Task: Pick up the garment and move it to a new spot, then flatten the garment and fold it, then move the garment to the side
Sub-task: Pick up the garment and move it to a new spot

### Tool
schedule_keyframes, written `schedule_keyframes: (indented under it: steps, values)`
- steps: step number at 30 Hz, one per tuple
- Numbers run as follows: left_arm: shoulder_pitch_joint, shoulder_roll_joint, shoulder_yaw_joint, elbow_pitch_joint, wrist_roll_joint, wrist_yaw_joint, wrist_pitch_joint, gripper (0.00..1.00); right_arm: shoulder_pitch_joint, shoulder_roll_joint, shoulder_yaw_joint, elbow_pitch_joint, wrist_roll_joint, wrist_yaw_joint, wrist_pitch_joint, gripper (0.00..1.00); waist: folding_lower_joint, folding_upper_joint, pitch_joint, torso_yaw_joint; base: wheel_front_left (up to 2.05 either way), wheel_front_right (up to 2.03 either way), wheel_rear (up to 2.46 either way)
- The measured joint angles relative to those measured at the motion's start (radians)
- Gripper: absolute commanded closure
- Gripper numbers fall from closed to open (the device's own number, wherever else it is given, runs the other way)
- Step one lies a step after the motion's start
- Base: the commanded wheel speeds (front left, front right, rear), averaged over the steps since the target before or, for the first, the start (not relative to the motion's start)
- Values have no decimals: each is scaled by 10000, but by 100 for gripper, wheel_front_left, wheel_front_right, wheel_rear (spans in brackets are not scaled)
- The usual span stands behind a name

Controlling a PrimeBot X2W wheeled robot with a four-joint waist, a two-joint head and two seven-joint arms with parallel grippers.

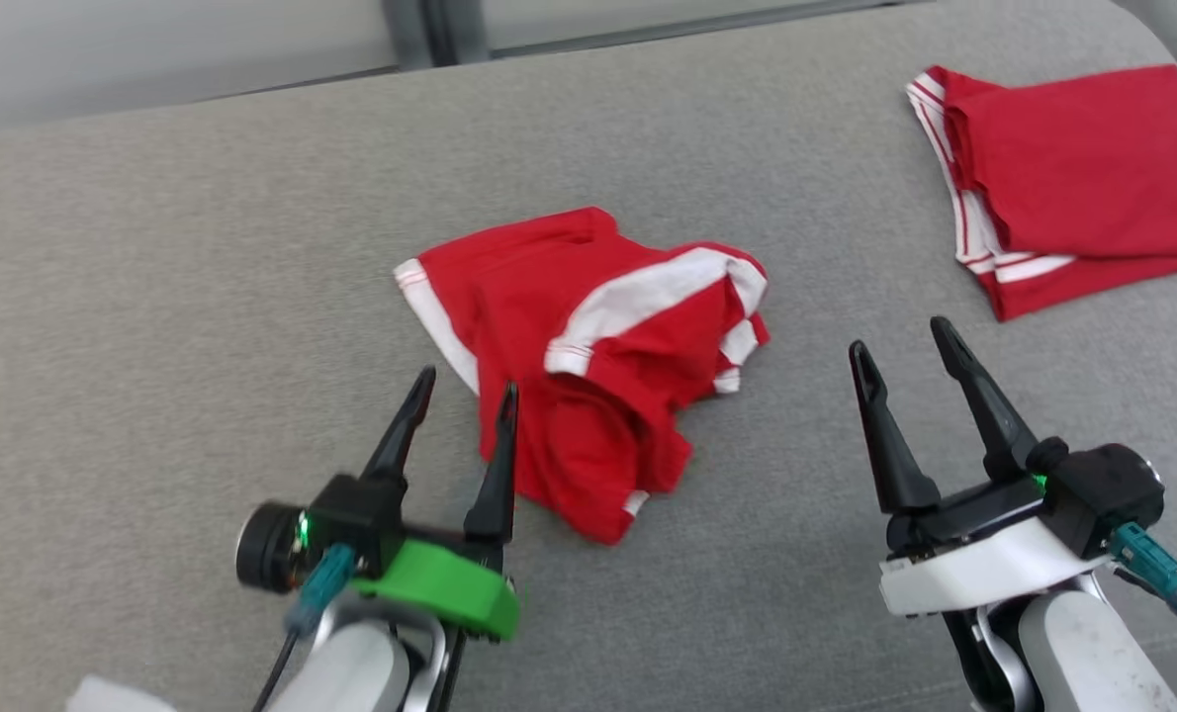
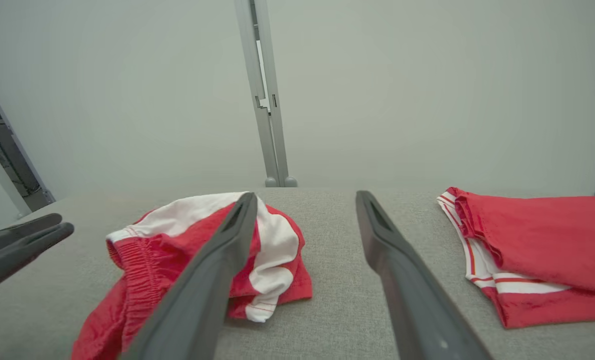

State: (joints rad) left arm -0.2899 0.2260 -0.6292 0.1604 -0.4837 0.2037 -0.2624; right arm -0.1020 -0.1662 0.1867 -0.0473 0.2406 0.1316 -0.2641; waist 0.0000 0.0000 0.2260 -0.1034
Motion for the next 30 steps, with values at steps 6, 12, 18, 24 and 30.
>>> schedule_keyframes:
  steps: [6, 12, 18, 24, 30]
  values:
    - [1879, -433, 1250, -876, 454, -314, 0, 0, 469, -2, 50, 171, -10, 0, 0, 0, 0, 0, -621, 636, 0, 0, 0]
    - [3335, -1250, 3078, -1900, 872, -541, 0, 0, 883, 48, -8, 215, -50, 0, 0, 0, 0, 0, -1288, 1076, 0, 0, 0]
    - [4224, -1607, 4345, -2832, 2278, -731, -2, 0, 1340, 165, -255, 102, -88, 0, 0, 0, 0, 0, -1924, 1260, 0, 0, 0]
    - [4572, -1708, 4318, -3032, 3672, -1070, -2, 0, 1697, 209, -397, 113, -247, -2, 0, 0, 0, 0, -2162, 1273, 0, 0, 0]
    - [4687, -1739, 4159, -2757, 3935, -1129, -2, 0, 1801, 268, -414, 203, -307, 0, 0, 0, 0, 0, -2185, 1232, 0, 0, 0]
